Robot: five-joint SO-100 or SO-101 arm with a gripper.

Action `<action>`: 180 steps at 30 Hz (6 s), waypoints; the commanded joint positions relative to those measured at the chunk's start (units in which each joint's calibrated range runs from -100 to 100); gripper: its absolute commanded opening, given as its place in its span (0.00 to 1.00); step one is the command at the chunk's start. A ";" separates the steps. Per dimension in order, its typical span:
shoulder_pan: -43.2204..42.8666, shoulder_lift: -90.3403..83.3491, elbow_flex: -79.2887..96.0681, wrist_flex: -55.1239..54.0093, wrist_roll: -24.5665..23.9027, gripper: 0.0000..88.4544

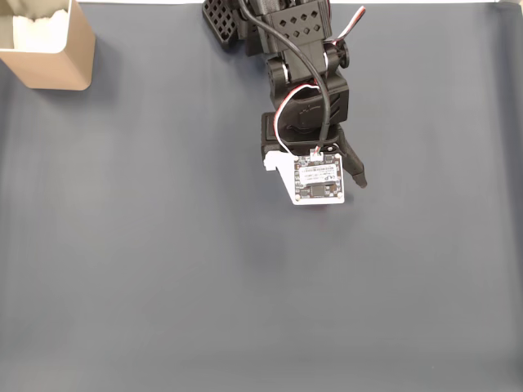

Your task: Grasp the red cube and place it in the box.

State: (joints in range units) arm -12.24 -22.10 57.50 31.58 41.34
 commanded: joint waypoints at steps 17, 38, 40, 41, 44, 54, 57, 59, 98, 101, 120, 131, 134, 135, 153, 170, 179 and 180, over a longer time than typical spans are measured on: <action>-2.46 -0.60 -1.30 -0.44 -0.78 0.40; -1.82 -1.21 -1.57 -0.35 0.00 0.17; -1.75 -1.30 -1.57 -0.35 0.10 0.14; -1.68 -1.30 -1.57 -0.35 0.15 0.13; -1.54 -1.38 -1.57 -0.35 0.49 0.10; -0.54 -2.08 -2.21 1.29 1.42 0.01; 0.73 -3.03 -3.58 3.25 1.86 0.00; 2.08 -3.81 -4.86 5.06 2.25 0.00; 44.98 -19.06 -24.48 33.09 10.31 0.00; 48.25 -19.06 -24.84 33.09 10.26 0.00; 64.02 -17.41 -28.12 32.60 7.86 0.00; 68.77 -15.59 -32.23 32.60 5.27 0.00; 70.12 -15.25 -33.23 32.60 5.08 0.00; 70.55 -15.07 -33.51 32.60 4.98 0.00; 78.36 -11.35 -35.24 31.12 4.40 0.00; 83.48 -12.21 -33.78 31.20 4.59 0.00; 83.90 -12.39 -33.60 31.12 4.59 0.00; 83.90 -12.39 -33.60 31.12 4.59 0.00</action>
State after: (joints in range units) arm 71.14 -33.22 24.77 63.80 45.98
